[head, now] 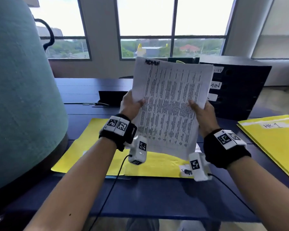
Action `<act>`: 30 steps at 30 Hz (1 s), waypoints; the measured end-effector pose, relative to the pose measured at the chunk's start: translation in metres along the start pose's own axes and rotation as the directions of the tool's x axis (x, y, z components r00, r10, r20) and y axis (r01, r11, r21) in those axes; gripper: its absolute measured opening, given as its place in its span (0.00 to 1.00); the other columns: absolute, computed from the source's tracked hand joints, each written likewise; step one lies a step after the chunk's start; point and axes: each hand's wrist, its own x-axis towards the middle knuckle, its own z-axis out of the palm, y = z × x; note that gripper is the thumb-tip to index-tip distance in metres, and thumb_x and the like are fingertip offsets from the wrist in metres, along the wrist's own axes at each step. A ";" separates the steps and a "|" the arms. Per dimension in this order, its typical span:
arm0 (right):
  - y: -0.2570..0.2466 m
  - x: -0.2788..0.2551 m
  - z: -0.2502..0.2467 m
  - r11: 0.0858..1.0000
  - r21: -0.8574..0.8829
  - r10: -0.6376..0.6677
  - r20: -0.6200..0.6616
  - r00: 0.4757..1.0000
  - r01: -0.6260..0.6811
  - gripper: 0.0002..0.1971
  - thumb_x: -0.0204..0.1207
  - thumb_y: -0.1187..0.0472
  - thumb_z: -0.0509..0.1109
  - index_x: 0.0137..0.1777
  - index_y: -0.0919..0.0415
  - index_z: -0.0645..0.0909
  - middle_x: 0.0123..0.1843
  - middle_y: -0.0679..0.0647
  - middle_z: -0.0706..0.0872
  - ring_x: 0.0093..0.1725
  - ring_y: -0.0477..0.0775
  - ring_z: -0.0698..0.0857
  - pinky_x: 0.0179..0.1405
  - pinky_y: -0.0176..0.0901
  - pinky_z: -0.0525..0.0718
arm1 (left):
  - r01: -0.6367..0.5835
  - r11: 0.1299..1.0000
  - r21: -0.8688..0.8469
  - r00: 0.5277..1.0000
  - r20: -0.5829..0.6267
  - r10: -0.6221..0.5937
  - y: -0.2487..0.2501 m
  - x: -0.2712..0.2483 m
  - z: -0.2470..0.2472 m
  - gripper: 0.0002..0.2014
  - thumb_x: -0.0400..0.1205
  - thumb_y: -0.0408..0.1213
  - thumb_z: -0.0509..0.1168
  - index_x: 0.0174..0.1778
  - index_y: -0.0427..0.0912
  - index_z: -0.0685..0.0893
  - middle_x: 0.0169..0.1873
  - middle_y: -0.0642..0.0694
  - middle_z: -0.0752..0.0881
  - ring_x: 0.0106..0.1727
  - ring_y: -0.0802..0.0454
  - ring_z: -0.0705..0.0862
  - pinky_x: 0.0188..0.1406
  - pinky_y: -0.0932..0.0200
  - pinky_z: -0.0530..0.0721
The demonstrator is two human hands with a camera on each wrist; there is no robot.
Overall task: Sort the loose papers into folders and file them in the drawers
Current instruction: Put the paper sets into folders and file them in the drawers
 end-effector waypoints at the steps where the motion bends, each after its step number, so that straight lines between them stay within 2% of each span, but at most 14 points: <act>1: 0.002 0.000 0.001 0.999 0.017 0.040 0.032 0.999 -0.041 0.16 0.79 0.62 0.66 0.66 0.63 0.74 0.54 0.54 0.85 0.52 0.53 0.85 0.53 0.46 0.87 | 0.014 1.000 0.000 1.000 -0.006 -0.014 0.002 0.003 -0.003 0.19 0.75 0.34 0.71 0.62 0.39 0.79 0.53 0.42 0.85 0.54 0.44 0.85 0.59 0.47 0.83; 4: 0.009 -0.009 -0.001 0.970 -0.061 0.244 0.181 0.953 -0.237 0.20 0.80 0.64 0.65 0.71 0.60 0.69 0.56 0.55 0.84 0.49 0.51 0.85 0.37 0.40 0.88 | 0.150 0.980 -0.133 0.989 0.005 -0.151 -0.002 0.010 -0.014 0.14 0.76 0.27 0.69 0.56 0.41 0.79 0.54 0.41 0.85 0.57 0.43 0.84 0.64 0.47 0.81; 6: 0.014 -0.016 -0.004 0.942 -0.106 0.335 0.235 0.913 -0.319 0.19 0.79 0.69 0.64 0.68 0.58 0.69 0.54 0.55 0.84 0.47 0.53 0.85 0.35 0.42 0.88 | 0.226 0.964 -0.138 0.974 0.014 -0.227 -0.009 0.013 -0.016 0.11 0.75 0.25 0.69 0.49 0.42 0.80 0.51 0.39 0.86 0.53 0.44 0.84 0.63 0.49 0.81; 9: 0.020 -0.019 -0.009 0.928 -0.149 0.367 0.203 0.908 -0.342 0.17 0.79 0.73 0.63 0.63 0.58 0.70 0.51 0.55 0.84 0.45 0.53 0.85 0.37 0.45 0.88 | 0.318 0.948 -0.023 0.946 0.076 -0.315 -0.023 0.011 -0.012 0.12 0.79 0.23 0.64 0.58 0.28 0.80 0.60 0.28 0.82 0.43 0.46 0.87 0.47 0.58 0.84; 12: 0.030 -0.019 -0.013 0.904 -0.196 0.414 0.179 0.892 -0.380 0.17 0.78 0.74 0.64 0.63 0.60 0.69 0.53 0.59 0.83 0.45 0.54 0.84 0.36 0.41 0.88 | 0.355 0.892 0.280 0.904 0.141 -0.404 -0.034 0.000 -0.007 0.18 0.81 0.24 0.61 0.67 0.23 0.74 0.67 0.28 0.77 0.63 0.38 0.82 0.53 0.56 0.80; 13: 0.034 -0.019 -0.015 0.891 -0.214 0.438 0.172 0.883 -0.400 0.17 0.78 0.75 0.63 0.64 0.61 0.69 0.51 0.59 0.83 0.46 0.56 0.84 0.35 0.41 0.88 | 0.354 0.867 0.350 0.892 0.151 -0.425 -0.039 -0.004 -0.006 0.18 0.81 0.25 0.61 0.67 0.23 0.74 0.66 0.28 0.77 0.65 0.37 0.79 0.51 0.54 0.77; 15: 0.042 -0.019 -0.016 0.857 -0.260 0.493 0.154 0.856 -0.446 0.18 0.78 0.76 0.62 0.66 0.63 0.70 0.52 0.60 0.83 0.47 0.59 0.83 0.34 0.42 0.88 | 0.378 0.815 0.439 0.849 0.187 -0.494 -0.052 -0.007 -0.006 0.19 0.81 0.26 0.62 0.67 0.24 0.74 0.59 0.31 0.80 0.55 0.44 0.78 0.47 0.58 0.71; 17: 0.052 -0.017 -0.017 0.817 -0.303 0.545 0.127 0.829 -0.491 0.19 0.78 0.76 0.61 0.68 0.67 0.70 0.54 0.64 0.83 0.49 0.63 0.83 0.33 0.44 0.88 | 0.412 0.761 0.501 0.795 0.210 -0.569 -0.063 -0.009 -0.008 0.19 0.80 0.28 0.65 0.65 0.23 0.76 0.52 0.37 0.80 0.51 0.47 0.76 0.51 0.55 0.76; 20: 0.066 -0.012 -0.016 0.720 -0.410 0.635 0.065 0.770 -0.559 0.19 0.78 0.78 0.61 0.69 0.69 0.70 0.48 0.64 0.83 0.44 0.63 0.83 0.28 0.48 0.87 | 0.482 0.709 0.515 0.724 0.221 -0.653 -0.077 -0.006 -0.015 0.11 0.79 0.28 0.66 0.53 0.23 0.81 0.55 0.34 0.84 0.59 0.41 0.82 0.64 0.47 0.78; 22: 0.076 -0.005 -0.015 0.641 -0.525 0.666 0.017 0.746 -0.560 0.21 0.78 0.77 0.63 0.70 0.71 0.69 0.50 0.65 0.83 0.44 0.64 0.83 0.38 0.52 0.88 | 0.484 0.692 0.536 0.711 0.221 -0.668 -0.080 -0.006 -0.018 0.04 0.80 0.29 0.65 0.43 0.30 0.79 0.44 0.38 0.84 0.55 0.45 0.80 0.57 0.54 0.77; 23: 0.077 -0.002 -0.013 0.602 -0.583 0.670 -0.002 0.742 -0.546 0.22 0.77 0.76 0.65 0.71 0.72 0.68 0.54 0.67 0.83 0.47 0.64 0.83 0.45 0.52 0.87 | 0.462 0.683 0.566 0.709 0.227 -0.667 -0.080 -0.007 -0.019 0.05 0.80 0.30 0.65 0.43 0.32 0.77 0.41 0.40 0.81 0.53 0.48 0.77 0.53 0.56 0.75; 26: 0.084 0.006 -0.013 0.493 -0.723 0.676 -0.032 0.737 -0.483 0.25 0.76 0.72 0.68 0.72 0.71 0.66 0.67 0.68 0.79 0.55 0.64 0.83 0.61 0.54 0.81 | 0.377 0.657 0.653 0.725 0.232 -0.648 -0.083 -0.010 -0.021 0.08 0.81 0.34 0.65 0.48 0.32 0.76 0.50 0.40 0.78 0.52 0.49 0.76 0.53 0.56 0.74; 28: 0.086 0.007 -0.014 0.509 -0.700 0.695 -0.009 0.719 -0.501 0.25 0.76 0.73 0.67 0.72 0.70 0.67 0.65 0.65 0.78 0.47 0.61 0.82 0.50 0.48 0.86 | 0.354 0.636 0.686 0.713 0.242 -0.657 -0.086 -0.009 -0.024 0.12 0.82 0.36 0.65 0.55 0.30 0.79 0.54 0.38 0.81 0.57 0.45 0.80 0.57 0.53 0.78; 30: 0.082 0.004 -0.011 0.481 -0.693 0.717 -0.041 0.696 -0.537 0.21 0.75 0.72 0.68 0.68 0.69 0.72 0.58 0.62 0.80 0.45 0.60 0.83 0.45 0.47 0.88 | 0.361 0.631 0.686 0.696 0.252 -0.672 -0.083 -0.010 -0.031 0.09 0.82 0.37 0.65 0.46 0.33 0.80 0.46 0.39 0.82 0.49 0.46 0.81 0.48 0.54 0.80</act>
